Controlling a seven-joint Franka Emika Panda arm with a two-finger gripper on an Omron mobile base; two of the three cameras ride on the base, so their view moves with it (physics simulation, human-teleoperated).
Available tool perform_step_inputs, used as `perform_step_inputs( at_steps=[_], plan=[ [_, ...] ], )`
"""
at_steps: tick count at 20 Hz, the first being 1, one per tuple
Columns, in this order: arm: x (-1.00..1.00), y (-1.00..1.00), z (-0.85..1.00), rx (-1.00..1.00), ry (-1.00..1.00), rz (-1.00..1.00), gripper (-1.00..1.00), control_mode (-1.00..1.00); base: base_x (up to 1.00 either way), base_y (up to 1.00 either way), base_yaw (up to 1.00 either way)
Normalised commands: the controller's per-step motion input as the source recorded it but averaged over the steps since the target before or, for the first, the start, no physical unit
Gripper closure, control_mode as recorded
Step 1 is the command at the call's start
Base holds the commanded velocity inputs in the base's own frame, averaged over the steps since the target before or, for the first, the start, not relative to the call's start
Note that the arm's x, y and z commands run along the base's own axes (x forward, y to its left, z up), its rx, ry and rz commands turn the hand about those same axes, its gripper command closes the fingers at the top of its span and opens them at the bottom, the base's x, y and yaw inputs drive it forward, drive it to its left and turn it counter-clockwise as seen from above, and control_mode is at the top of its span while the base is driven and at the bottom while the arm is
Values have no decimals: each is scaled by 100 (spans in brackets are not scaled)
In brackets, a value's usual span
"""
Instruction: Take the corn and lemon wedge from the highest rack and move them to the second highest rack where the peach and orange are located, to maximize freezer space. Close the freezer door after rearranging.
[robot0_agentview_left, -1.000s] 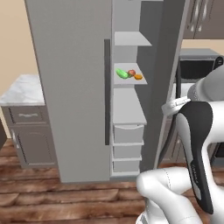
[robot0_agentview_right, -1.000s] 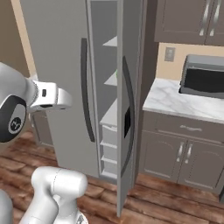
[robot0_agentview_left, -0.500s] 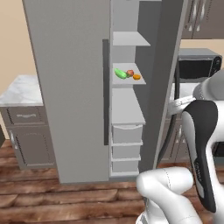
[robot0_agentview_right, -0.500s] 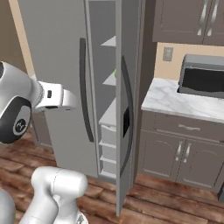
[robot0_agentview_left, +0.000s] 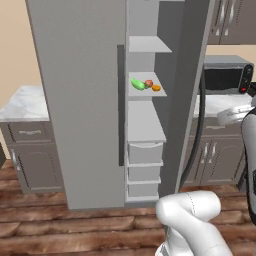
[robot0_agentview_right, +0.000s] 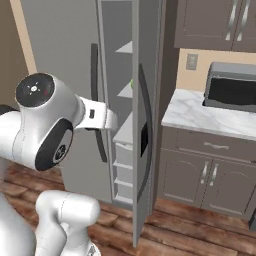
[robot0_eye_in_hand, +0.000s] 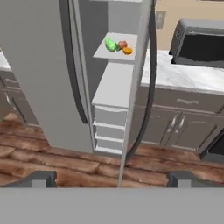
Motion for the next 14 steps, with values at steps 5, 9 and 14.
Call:
perform_step_inputs(
  at_steps=[5, 9, 14],
  plan=[
    [0, -87, 1, 28, 4, 0, -100, -100, 0, 0, 0],
    [14, -53, 0, 2, 0, 5, -100, -100, 0, 0, 0],
    [58, -38, -2, 4, 1, 9, -100, -100, 0, 0, 0]
  ],
)
